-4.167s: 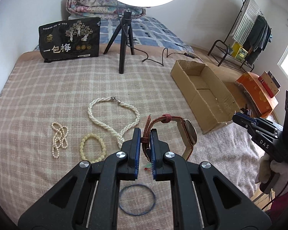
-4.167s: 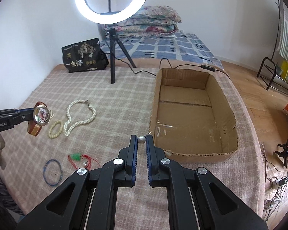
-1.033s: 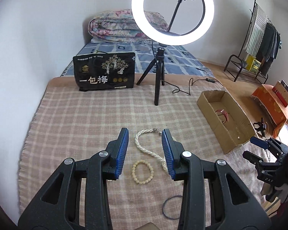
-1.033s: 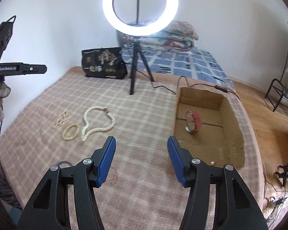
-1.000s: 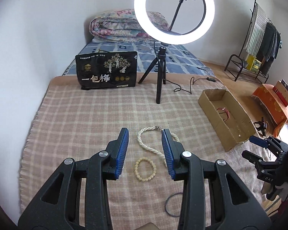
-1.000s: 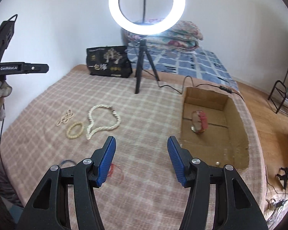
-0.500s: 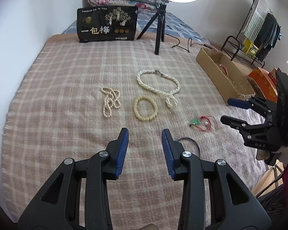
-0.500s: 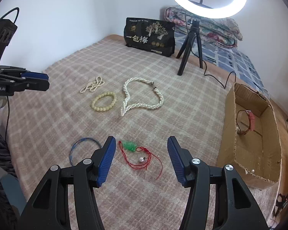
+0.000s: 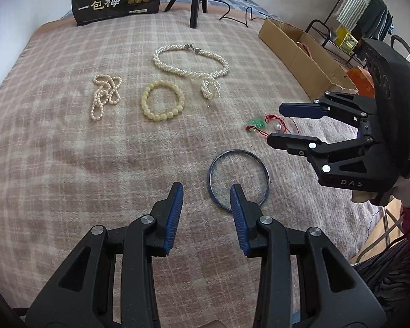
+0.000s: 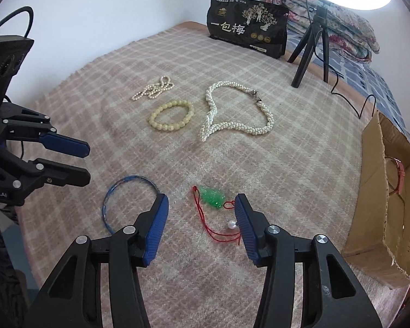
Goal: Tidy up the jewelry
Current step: 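Move the left tool to the blue bangle while the right tool approaches the jade pendant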
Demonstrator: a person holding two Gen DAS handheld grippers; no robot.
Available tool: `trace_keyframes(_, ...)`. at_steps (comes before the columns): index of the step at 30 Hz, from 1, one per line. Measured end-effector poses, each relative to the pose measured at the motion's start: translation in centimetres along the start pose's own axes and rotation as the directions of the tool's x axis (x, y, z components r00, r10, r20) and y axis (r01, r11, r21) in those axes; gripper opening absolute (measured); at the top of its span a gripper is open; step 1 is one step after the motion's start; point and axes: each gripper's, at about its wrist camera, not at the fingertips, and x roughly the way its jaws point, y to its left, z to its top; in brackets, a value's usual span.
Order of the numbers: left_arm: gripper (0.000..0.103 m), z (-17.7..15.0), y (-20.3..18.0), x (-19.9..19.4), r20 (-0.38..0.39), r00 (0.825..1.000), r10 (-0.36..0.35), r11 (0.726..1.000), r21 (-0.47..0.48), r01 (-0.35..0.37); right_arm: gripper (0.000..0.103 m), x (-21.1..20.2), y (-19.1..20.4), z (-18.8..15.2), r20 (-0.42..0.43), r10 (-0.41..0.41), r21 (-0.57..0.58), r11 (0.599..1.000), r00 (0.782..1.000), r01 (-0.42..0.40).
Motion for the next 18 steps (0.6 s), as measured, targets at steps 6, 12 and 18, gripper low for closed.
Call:
trace_keyframes(6,0.036,0.0,0.2,0.7,-0.016,1.0,0.002,1.0,-0.009,-0.002,0.044,1.6,-0.3,0.4,-0.023,0.002,-0.001,1.0,1.0,-0.002)
trace_keyframes(12,0.036,0.2,0.5,1.5,-0.028,1.0,0.002,1.0,-0.014,-0.003,0.044,2.9,-0.3,0.7,-0.055,-0.008,0.002,1.0,0.998,0.008)
trace_keyframes(18,0.036,0.5,0.2,2.5,-0.039,0.999,0.004,1.0,-0.006,-0.005,0.044,3.4,-0.4,0.6,-0.073,-0.017,0.014,1.0,0.997,0.018)
